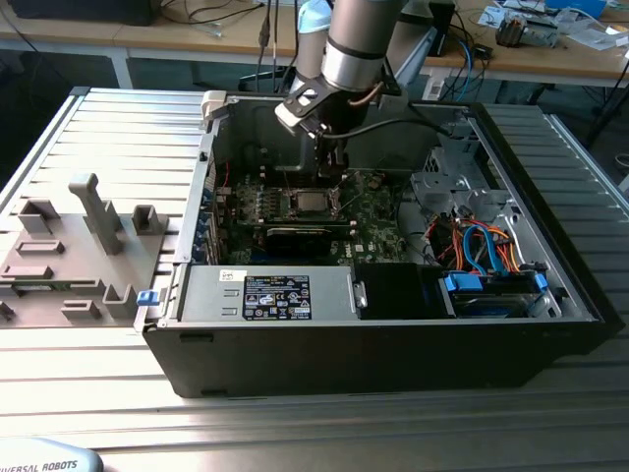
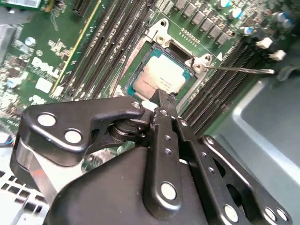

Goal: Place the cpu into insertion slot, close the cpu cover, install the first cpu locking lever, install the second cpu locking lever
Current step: 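Place the cpu into insertion slot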

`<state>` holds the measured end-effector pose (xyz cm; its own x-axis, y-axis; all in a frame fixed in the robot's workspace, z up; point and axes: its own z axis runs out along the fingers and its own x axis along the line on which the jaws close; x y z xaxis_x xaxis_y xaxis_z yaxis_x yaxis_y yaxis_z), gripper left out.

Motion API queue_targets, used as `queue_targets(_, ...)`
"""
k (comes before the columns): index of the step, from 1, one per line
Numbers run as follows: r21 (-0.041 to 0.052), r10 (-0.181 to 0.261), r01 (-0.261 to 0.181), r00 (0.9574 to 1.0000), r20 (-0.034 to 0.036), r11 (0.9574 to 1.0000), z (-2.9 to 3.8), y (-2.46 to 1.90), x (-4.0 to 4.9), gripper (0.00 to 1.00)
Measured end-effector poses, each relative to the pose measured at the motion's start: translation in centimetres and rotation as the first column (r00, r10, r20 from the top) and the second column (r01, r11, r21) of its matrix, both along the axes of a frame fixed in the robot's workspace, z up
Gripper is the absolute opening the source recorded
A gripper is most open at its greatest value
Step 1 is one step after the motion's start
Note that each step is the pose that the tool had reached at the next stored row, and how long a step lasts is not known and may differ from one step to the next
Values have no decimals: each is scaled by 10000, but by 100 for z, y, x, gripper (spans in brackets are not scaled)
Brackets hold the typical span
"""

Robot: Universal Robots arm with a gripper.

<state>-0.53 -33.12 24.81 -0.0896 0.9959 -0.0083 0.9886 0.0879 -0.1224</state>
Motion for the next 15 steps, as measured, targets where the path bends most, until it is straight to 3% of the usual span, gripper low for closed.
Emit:
queue_targets(5, 1, 0, 0, 10000, 1, 10000, 270, 1, 0, 11)
queue_targets(9, 3, 1, -1, 10000, 8, 10000, 311, 1, 0, 11)
queue_targets(10, -2, 0, 0, 10000, 93, 10000, 312, 0, 0, 11)
queue_targets(14, -1, 1, -1, 9981, 617, 10000, 309, 0, 0, 11)
queue_targets(15, 0, 0, 0, 9970, 778, 10000, 308, 0, -1, 11)
